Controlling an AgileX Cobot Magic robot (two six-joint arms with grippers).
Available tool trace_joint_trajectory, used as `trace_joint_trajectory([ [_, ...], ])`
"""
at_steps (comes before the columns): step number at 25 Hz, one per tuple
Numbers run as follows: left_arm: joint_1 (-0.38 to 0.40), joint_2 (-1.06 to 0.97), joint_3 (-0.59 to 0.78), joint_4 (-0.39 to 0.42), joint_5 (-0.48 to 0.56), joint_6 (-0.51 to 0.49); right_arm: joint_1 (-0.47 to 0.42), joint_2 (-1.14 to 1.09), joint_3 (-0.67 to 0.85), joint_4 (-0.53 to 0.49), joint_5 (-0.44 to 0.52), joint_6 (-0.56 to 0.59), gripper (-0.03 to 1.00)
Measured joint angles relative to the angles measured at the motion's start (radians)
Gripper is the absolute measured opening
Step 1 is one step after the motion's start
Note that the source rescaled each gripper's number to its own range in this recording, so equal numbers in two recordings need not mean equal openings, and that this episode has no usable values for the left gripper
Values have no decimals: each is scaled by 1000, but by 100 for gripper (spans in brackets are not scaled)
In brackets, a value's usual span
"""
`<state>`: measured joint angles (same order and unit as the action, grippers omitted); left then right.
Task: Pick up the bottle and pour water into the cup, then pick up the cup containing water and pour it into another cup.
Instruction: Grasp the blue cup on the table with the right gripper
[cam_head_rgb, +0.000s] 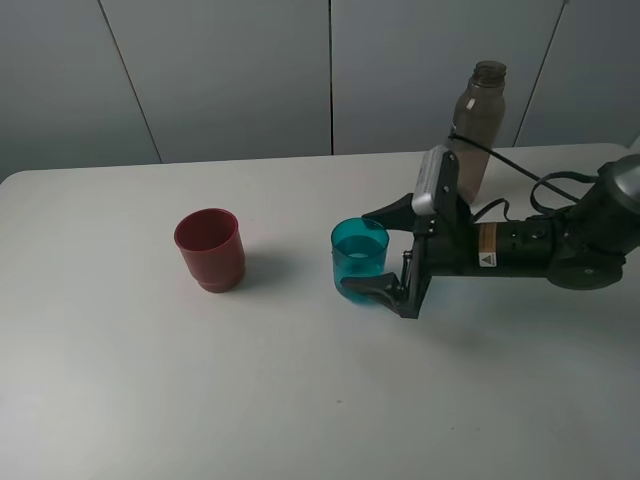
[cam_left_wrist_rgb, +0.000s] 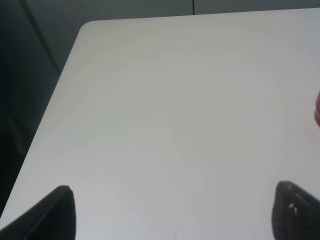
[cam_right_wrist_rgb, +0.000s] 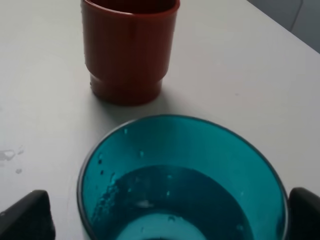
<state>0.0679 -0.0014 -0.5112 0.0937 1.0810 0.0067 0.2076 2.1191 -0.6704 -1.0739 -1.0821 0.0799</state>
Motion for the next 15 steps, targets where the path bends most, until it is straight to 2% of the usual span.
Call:
trace_joint_trajectory([
  [6,0,0,0,0,0,0,11,0,0,19,-4,72,99],
  [15,0,0,0,0,0,0,56,0,0,77,15,85,99],
])
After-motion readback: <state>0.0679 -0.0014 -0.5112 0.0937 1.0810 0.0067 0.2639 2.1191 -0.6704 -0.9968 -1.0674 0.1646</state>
